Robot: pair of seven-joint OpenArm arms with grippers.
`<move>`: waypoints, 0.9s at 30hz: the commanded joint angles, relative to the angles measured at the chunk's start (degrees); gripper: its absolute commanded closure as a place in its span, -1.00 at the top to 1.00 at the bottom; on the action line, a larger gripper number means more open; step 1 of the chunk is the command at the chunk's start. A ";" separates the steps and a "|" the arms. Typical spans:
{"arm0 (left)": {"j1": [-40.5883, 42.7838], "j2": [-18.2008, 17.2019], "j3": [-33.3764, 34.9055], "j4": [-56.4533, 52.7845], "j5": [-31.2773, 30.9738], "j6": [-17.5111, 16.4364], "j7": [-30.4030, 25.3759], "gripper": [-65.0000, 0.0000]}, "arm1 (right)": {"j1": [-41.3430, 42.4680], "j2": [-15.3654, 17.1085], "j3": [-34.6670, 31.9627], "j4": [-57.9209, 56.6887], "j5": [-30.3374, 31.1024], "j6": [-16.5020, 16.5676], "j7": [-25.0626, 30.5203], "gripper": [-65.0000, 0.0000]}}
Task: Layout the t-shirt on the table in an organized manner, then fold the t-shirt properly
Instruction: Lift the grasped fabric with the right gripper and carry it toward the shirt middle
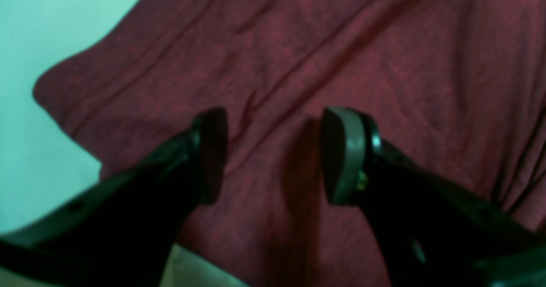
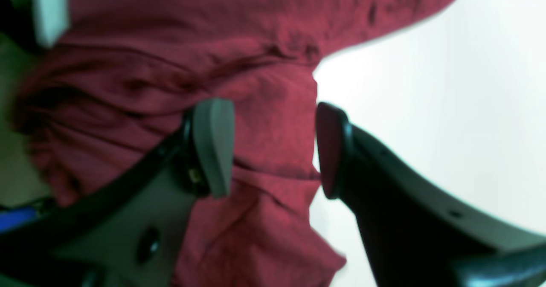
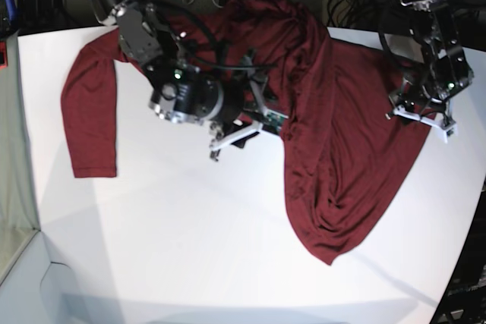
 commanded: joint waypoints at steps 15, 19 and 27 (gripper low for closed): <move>-0.57 -0.49 0.18 0.33 -0.07 0.18 -0.50 0.04 | 9.59 -2.84 0.45 -27.26 0.47 -0.03 13.56 -0.30; -0.57 -0.49 0.18 0.33 -0.07 0.18 -0.41 0.04 | 10.73 -2.84 0.45 -27.79 0.47 -0.03 13.56 -0.74; -0.57 -0.49 0.18 0.33 -0.07 0.18 -0.50 0.04 | 14.69 -1.61 0.54 -27.35 0.47 -0.03 13.04 -1.00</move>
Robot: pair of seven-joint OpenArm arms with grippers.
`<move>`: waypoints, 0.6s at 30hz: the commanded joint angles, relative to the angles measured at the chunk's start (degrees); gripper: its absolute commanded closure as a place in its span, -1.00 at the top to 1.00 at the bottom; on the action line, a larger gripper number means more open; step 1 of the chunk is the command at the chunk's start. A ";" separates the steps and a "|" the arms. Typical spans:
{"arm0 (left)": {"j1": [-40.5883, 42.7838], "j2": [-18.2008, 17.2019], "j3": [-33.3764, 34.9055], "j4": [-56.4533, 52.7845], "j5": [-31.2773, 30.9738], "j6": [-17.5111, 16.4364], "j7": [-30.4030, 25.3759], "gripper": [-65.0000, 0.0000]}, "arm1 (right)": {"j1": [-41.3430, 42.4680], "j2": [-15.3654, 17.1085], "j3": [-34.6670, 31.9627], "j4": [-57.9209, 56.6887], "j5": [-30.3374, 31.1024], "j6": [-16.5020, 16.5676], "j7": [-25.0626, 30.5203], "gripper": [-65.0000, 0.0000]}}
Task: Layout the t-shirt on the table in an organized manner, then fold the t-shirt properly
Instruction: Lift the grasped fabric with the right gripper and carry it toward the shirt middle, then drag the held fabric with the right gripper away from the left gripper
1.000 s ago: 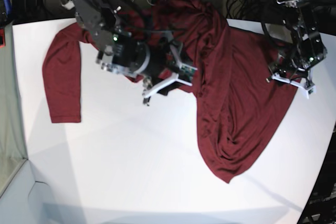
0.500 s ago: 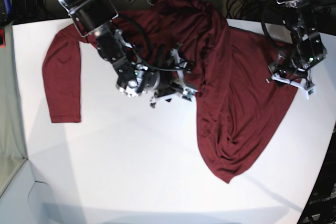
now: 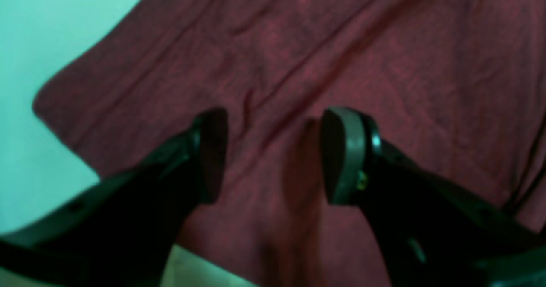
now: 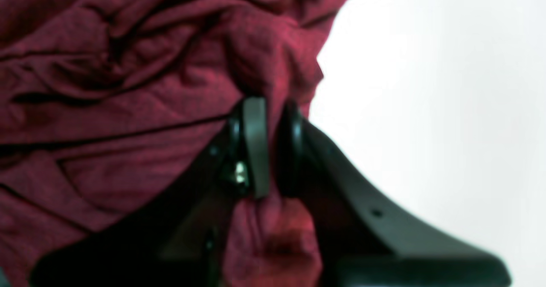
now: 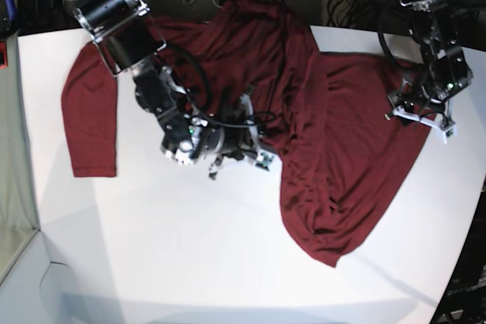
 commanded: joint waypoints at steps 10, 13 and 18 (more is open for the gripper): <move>-0.70 -0.54 -0.04 -2.42 -0.16 0.18 -0.04 0.04 | 7.36 2.67 2.96 6.60 0.45 -0.01 0.86 -1.00; -0.96 -0.54 -0.04 -5.23 -0.16 0.18 -0.22 0.04 | 8.50 2.76 5.33 8.27 0.45 -0.01 0.86 -1.00; -0.61 -0.54 1.37 -7.08 -0.16 0.18 -4.70 0.03 | 8.59 2.76 7.62 9.06 0.45 -0.01 0.95 -1.00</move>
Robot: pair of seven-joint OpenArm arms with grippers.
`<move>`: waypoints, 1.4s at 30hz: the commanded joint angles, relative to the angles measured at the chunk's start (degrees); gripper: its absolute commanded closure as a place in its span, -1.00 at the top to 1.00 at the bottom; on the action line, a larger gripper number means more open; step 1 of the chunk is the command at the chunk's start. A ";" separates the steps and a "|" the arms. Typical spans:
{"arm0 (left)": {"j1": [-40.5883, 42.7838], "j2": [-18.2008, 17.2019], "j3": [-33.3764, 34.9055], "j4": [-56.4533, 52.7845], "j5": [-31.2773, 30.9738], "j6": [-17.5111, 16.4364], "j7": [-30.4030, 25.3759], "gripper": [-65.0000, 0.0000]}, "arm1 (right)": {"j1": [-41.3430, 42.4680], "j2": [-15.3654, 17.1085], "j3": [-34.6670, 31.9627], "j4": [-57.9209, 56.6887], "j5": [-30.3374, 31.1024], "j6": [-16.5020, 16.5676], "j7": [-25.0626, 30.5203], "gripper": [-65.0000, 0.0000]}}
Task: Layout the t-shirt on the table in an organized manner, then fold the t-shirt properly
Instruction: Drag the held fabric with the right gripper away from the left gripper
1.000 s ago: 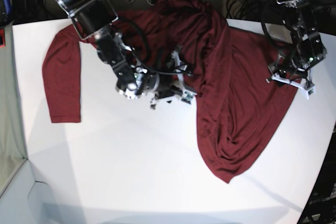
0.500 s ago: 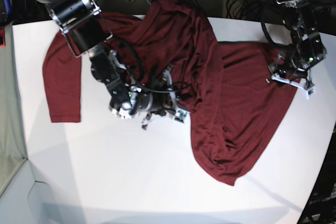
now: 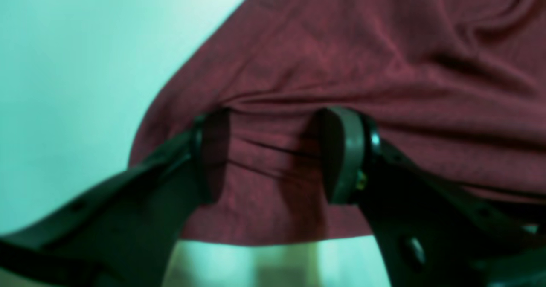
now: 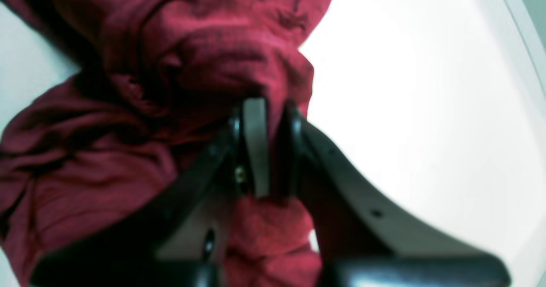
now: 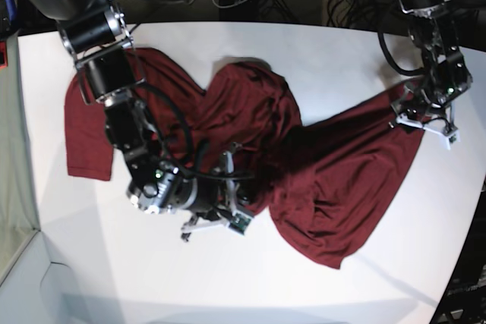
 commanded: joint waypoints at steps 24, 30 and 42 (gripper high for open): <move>1.51 -0.59 3.25 -2.43 0.91 0.71 0.97 -1.00 | 0.51 0.99 0.49 2.14 -0.27 -0.21 -1.80 -0.04; 1.51 -0.06 3.25 -2.43 7.68 0.62 0.88 -1.00 | 4.12 -2.17 0.67 -4.10 -0.27 -0.21 1.63 -0.04; 1.60 0.03 3.16 -1.99 8.65 0.62 0.88 -1.00 | 13.35 -5.69 0.40 -33.38 -0.27 -0.21 14.64 -0.23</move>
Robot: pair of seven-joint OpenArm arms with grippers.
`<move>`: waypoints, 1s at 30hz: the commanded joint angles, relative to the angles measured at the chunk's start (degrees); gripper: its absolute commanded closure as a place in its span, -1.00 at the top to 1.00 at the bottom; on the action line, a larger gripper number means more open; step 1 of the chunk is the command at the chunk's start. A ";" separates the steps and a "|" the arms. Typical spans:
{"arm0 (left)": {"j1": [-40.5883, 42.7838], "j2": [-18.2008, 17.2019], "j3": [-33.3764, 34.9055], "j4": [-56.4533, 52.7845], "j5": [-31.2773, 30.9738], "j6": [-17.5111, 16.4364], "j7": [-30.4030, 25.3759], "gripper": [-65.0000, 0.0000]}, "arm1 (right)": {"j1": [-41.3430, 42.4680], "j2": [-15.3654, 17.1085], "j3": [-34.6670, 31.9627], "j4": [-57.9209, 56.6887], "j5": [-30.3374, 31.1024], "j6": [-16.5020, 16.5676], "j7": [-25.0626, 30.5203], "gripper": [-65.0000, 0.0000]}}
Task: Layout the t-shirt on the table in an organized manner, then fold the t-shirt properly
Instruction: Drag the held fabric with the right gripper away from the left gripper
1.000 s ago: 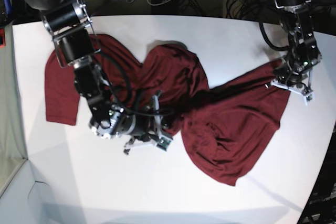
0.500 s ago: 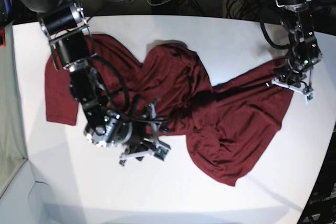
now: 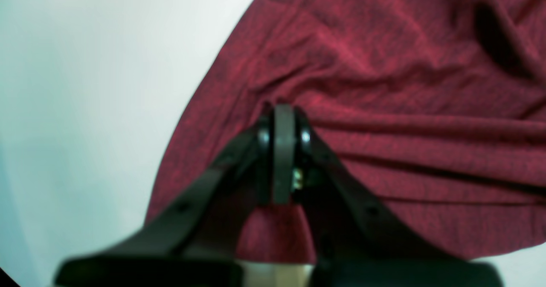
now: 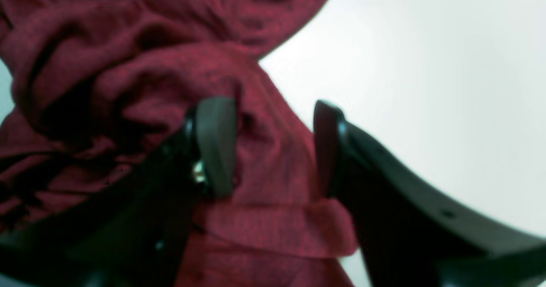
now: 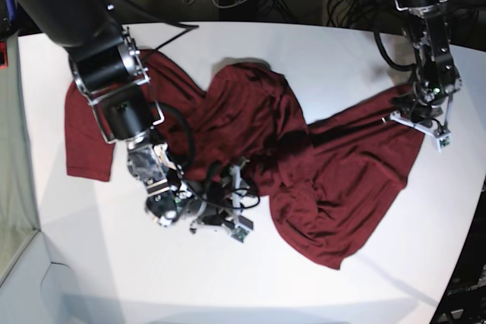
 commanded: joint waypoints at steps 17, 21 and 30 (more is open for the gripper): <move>0.77 0.01 0.19 -1.05 1.33 0.71 5.86 -1.00 | 2.12 2.66 0.43 4.34 1.00 -0.21 1.51 -1.00; 0.77 0.01 0.19 -1.05 1.42 0.71 5.86 -1.00 | 1.76 4.41 0.60 9.71 1.26 -0.21 1.24 -1.00; 0.94 0.01 0.01 -1.05 1.42 0.71 5.78 -1.00 | 2.82 5.03 10.45 19.03 0.91 -0.21 -2.36 -1.00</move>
